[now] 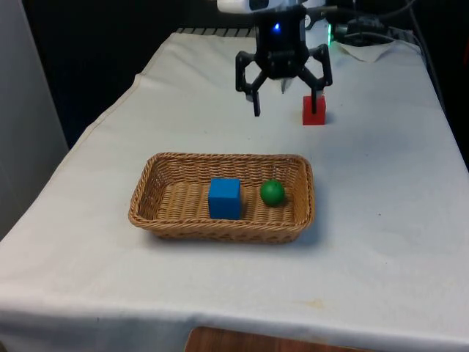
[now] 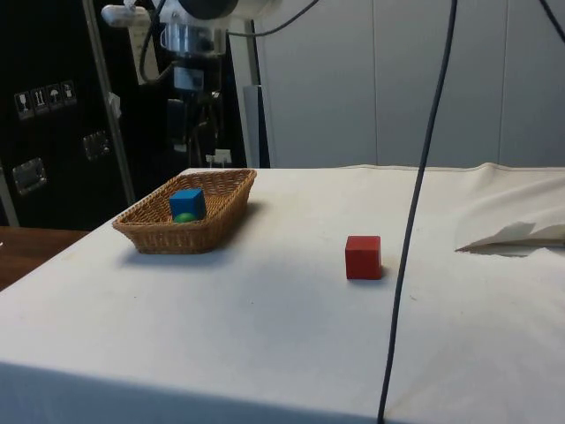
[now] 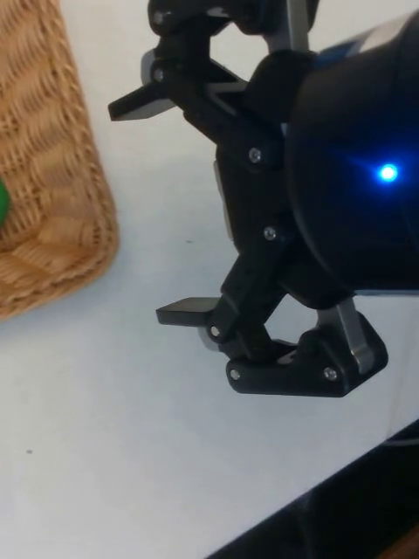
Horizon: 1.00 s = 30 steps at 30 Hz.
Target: Place all non-red objects into the basket.
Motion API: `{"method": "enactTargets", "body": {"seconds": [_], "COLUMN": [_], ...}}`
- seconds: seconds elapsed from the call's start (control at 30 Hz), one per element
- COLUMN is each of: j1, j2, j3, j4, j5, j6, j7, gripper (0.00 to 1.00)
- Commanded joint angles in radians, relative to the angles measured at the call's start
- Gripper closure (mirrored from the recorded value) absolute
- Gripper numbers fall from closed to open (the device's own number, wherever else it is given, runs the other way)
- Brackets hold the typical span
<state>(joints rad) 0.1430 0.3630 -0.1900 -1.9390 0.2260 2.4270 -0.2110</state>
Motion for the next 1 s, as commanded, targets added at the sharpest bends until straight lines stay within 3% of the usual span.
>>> {"method": "enactTargets", "body": {"seconds": [0.0,0.1,0.13,0.33,0.4,0.43,0.73,0.77,0.97], "j1": [0.006,0.009,0.004,0.011,0.007,0.012,0.012,0.008,0.011], "j2": [-0.019,-0.05,-0.043,-0.103,-0.103,-0.118,-0.205,-0.192,-0.266], "j3": [-0.003,0.0,0.003,0.01,0.015,0.014,0.034,0.036,0.045], "j4": [-0.016,-0.041,-0.033,-0.083,-0.084,-0.096,-0.169,-0.159,-0.225], "j5": [-0.009,-0.012,-0.003,-0.022,-0.014,-0.024,-0.031,-0.018,-0.028], "j6": [-0.005,-0.011,-0.011,-0.017,-0.015,-0.018,-0.025,-0.022,-0.028], "j7": [0.003,-0.001,-0.006,-0.001,-0.006,0.0,0.003,-0.006,0.004], "gripper": [0.0,0.0,0.0,0.0,0.0,0.0,0.0,0.0,0.0]}}
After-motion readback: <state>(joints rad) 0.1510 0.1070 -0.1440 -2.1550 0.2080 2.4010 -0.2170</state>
